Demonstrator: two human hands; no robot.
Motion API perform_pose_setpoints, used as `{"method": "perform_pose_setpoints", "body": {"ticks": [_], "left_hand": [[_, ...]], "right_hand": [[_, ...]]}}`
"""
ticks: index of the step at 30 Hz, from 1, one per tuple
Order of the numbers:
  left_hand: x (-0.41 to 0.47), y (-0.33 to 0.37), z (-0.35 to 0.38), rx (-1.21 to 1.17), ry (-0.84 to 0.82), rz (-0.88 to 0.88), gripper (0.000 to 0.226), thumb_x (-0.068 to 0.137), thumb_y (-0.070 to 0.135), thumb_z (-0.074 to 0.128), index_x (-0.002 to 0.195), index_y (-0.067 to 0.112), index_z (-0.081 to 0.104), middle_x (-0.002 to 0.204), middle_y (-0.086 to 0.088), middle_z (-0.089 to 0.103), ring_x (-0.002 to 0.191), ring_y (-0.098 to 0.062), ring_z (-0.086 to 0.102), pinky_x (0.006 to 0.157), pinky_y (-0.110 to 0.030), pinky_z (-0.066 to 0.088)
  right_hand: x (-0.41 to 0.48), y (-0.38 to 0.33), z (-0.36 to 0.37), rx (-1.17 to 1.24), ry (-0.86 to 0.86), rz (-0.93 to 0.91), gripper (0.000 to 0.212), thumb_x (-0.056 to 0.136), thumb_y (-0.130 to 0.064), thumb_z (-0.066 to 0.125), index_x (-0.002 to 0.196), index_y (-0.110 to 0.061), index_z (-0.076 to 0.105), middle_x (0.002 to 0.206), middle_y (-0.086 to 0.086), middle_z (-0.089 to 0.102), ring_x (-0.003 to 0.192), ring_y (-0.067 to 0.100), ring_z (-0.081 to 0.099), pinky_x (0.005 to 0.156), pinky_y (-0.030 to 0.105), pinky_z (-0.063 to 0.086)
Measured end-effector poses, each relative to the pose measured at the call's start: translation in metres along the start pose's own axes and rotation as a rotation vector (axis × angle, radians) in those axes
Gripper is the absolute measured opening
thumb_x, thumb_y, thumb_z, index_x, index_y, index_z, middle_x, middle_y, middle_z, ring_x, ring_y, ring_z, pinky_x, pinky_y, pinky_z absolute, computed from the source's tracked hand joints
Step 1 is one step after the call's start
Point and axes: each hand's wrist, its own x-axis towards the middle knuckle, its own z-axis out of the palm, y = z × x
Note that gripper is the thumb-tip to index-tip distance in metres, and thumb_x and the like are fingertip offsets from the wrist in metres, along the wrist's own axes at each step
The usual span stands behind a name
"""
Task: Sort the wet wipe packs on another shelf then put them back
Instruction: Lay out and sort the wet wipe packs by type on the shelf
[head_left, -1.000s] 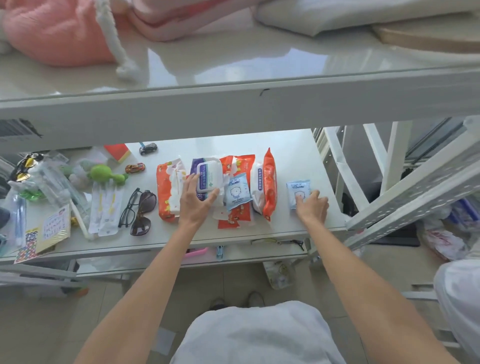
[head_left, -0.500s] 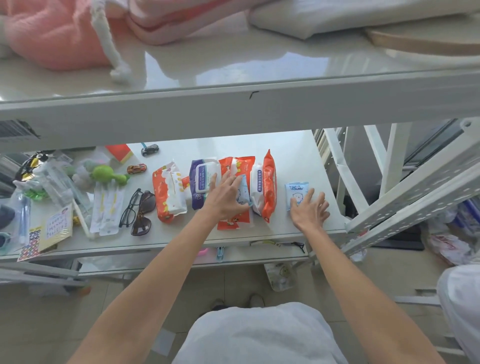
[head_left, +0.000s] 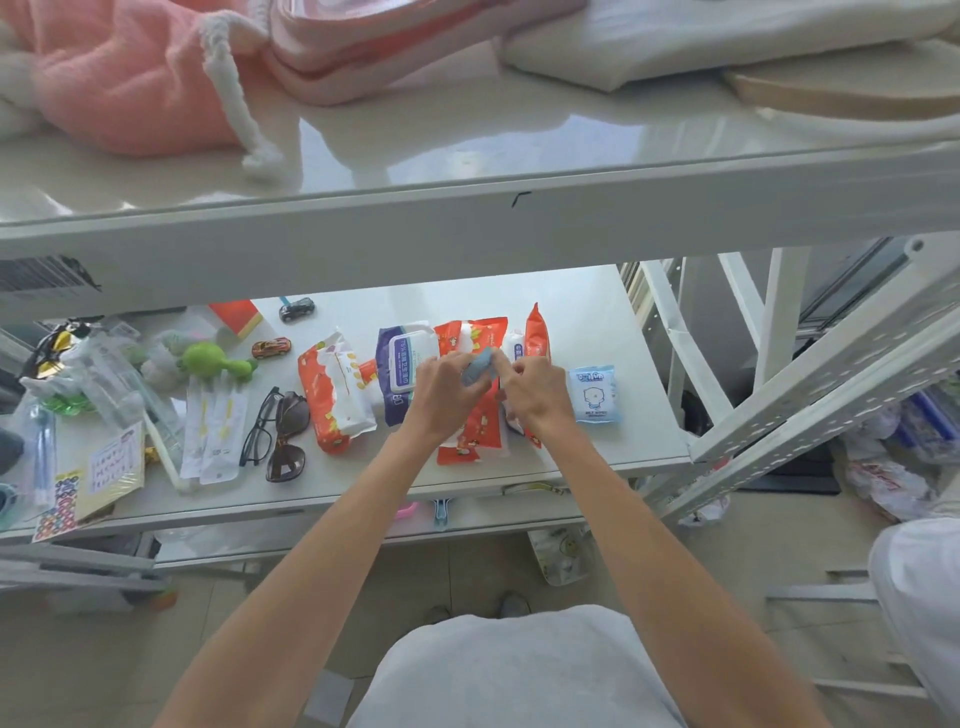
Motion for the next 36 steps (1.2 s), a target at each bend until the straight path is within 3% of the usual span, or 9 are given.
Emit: {"method": "perform_pose_setpoints", "body": {"ticks": [2,4,8,12,16,19,22,30,36], "left_hand": [[-0.006,0.005,0.003,0.005,0.065,0.102,0.029,0.098,0.031,0.064,0.103,0.006,0.078,0.096,-0.009,0.078,0.084,-0.028,0.071,0.08,-0.051,0.056],[-0.012,0.011,0.011,0.073,0.124,0.245,0.026,0.095,0.018,0.067,0.119,0.011,0.076,0.124,-0.008,0.074,0.117,-0.032,0.067,0.1,-0.053,0.05],[-0.01,0.055,0.036,-0.033,0.079,0.374,0.045,0.089,-0.003,0.066,0.133,0.009,0.069,0.153,-0.018,0.05,0.147,-0.036,0.042,0.118,-0.047,0.039],[-0.019,0.109,0.077,-0.128,-0.093,0.189,0.073,0.086,0.003,0.063,0.155,0.015,0.044,0.17,-0.019,0.009,0.159,-0.033,0.01,0.126,-0.023,0.014],[-0.018,0.14,0.113,-0.332,-0.2,-0.195,0.075,0.101,0.01,0.051,0.164,0.007,0.011,0.173,-0.011,-0.002,0.16,-0.022,0.001,0.108,0.001,-0.013],[-0.006,0.138,0.133,-0.37,-0.281,-0.449,0.065,0.107,0.016,0.037,0.164,0.002,0.006,0.172,-0.017,0.003,0.16,-0.028,0.003,0.126,-0.028,0.0],[0.007,0.104,0.167,-0.364,-0.315,-0.572,0.072,0.097,0.03,0.043,0.16,0.004,0.019,0.157,-0.02,0.036,0.149,-0.037,0.034,0.124,-0.047,0.03],[0.009,0.131,0.141,-0.345,-0.46,-0.503,0.049,0.101,0.009,0.042,0.15,0.005,0.035,0.141,-0.014,0.056,0.129,-0.032,0.055,0.105,-0.037,0.045],[0.008,0.138,0.083,-0.221,-0.202,-0.354,0.032,0.096,0.01,0.056,0.126,0.007,0.066,0.115,-0.008,0.072,0.102,-0.02,0.068,0.086,-0.025,0.052]], "right_hand": [[0.002,-0.011,-0.006,0.201,-0.06,0.123,0.061,0.095,-0.061,0.05,0.07,-0.009,0.069,0.068,0.002,0.073,0.056,0.018,0.068,0.058,0.028,0.05],[0.003,-0.014,-0.02,0.513,-0.137,0.246,0.055,0.089,-0.063,0.06,0.087,-0.01,0.073,0.073,0.0,0.071,0.057,0.015,0.066,0.051,0.026,0.047],[0.004,0.021,-0.059,0.687,-0.105,0.136,0.034,0.094,-0.041,0.067,0.102,-0.009,0.076,0.087,0.009,0.076,0.07,0.017,0.07,0.059,0.028,0.053],[0.009,0.065,-0.091,0.647,0.055,0.136,0.026,0.098,-0.038,0.061,0.103,-0.017,0.075,0.097,0.006,0.077,0.082,0.02,0.069,0.063,0.032,0.051],[0.028,0.107,-0.09,0.542,0.237,0.27,0.022,0.095,-0.027,0.055,0.087,-0.017,0.073,0.09,0.003,0.075,0.089,0.029,0.072,0.074,0.041,0.058],[0.037,0.126,-0.076,0.295,0.259,0.287,0.024,0.098,-0.027,0.054,0.1,-0.012,0.072,0.102,0.01,0.075,0.1,0.033,0.069,0.087,0.04,0.054],[0.04,0.135,-0.055,0.01,0.175,0.288,0.034,0.101,-0.029,0.052,0.123,-0.008,0.067,0.12,0.023,0.062,0.113,0.039,0.058,0.097,0.04,0.045],[0.046,0.15,-0.058,-0.182,0.144,0.311,0.042,0.105,-0.028,0.038,0.137,-0.008,0.056,0.127,0.025,0.049,0.118,0.042,0.047,0.101,0.046,0.039],[0.046,0.119,-0.059,-0.244,0.287,0.178,0.033,0.093,-0.02,0.054,0.122,-0.007,0.061,0.125,0.018,0.047,0.118,0.04,0.044,0.1,0.049,0.038]]}}
